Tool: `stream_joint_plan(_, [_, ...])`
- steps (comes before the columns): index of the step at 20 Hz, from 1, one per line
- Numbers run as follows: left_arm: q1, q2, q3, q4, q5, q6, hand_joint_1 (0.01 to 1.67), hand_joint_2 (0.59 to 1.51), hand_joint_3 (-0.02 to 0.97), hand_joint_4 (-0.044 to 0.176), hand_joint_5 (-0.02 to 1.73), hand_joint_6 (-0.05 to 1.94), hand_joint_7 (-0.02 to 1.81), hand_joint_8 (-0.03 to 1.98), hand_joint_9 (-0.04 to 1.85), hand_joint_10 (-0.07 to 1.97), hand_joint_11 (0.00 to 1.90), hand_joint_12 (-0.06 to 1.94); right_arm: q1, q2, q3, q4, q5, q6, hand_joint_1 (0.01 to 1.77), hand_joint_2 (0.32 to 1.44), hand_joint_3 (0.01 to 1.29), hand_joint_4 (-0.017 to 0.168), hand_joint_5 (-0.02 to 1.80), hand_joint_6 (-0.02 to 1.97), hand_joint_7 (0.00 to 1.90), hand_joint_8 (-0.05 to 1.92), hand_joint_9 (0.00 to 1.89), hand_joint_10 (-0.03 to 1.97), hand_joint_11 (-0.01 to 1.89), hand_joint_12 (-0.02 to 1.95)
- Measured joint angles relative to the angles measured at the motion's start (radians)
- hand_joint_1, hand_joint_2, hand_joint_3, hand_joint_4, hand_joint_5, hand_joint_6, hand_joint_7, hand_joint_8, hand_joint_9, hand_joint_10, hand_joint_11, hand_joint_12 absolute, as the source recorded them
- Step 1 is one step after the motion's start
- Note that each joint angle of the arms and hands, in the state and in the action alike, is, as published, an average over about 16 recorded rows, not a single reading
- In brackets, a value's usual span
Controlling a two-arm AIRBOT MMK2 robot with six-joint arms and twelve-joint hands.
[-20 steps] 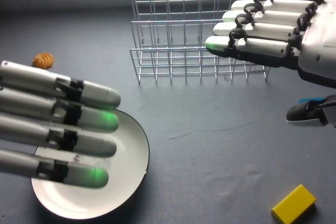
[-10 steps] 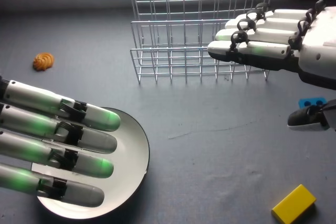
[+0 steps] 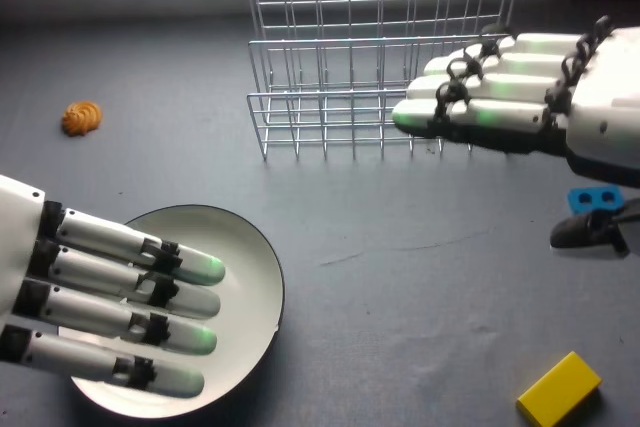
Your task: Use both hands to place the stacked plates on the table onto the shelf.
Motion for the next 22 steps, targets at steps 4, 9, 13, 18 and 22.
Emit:
stream_joint_plan(4, [0.086,-0.030,0.035,-0.005,0.070,0.007,0.02,1.117,0.021,0.000,0.02,-0.01,0.02,-0.01,0.02,0.01,0.02,-0.01,0.000,0.000,-0.002,-0.019,0.000,0.013,1.28,0.98,0.01,-0.001,0.04,0.02,0.02,0.01,0.02,0.00,0.01,0.34])
stream_joint_plan(9, [0.167,-0.068,0.088,-0.015,0.150,0.007,0.02,1.119,0.021,0.000,0.02,-0.01,0.01,-0.01,0.02,0.01,0.02,-0.01,0.000,0.000,-0.003,-0.034,0.001,0.017,1.25,0.99,0.01,-0.001,0.05,0.02,0.02,0.01,0.03,0.00,0.01,0.36])
stream_joint_plan(13, [0.215,-0.099,0.126,-0.026,0.195,0.005,0.02,1.122,0.021,-0.001,0.02,-0.01,0.01,-0.01,0.02,0.01,0.02,-0.01,0.000,0.000,-0.003,-0.034,0.001,0.012,1.22,0.99,0.01,-0.001,0.06,0.02,0.03,0.01,0.03,0.00,0.01,0.41])
stream_joint_plan(18, [0.256,-0.134,0.168,-0.045,0.234,0.005,0.02,1.124,0.021,-0.001,0.02,-0.01,0.01,-0.01,0.02,0.01,0.02,-0.01,0.000,0.000,-0.004,-0.035,0.000,0.008,1.20,1.00,0.01,-0.001,0.07,0.02,0.03,0.01,0.05,0.00,0.01,0.45])
stream_joint_plan(22, [0.281,-0.157,0.197,-0.061,0.250,0.005,0.02,1.125,0.021,-0.001,0.02,-0.01,0.01,-0.01,0.02,0.01,0.02,-0.01,0.000,0.000,-0.004,-0.035,0.000,0.006,1.20,1.00,0.01,-0.001,0.07,0.02,0.03,0.01,0.05,0.01,0.01,0.45])
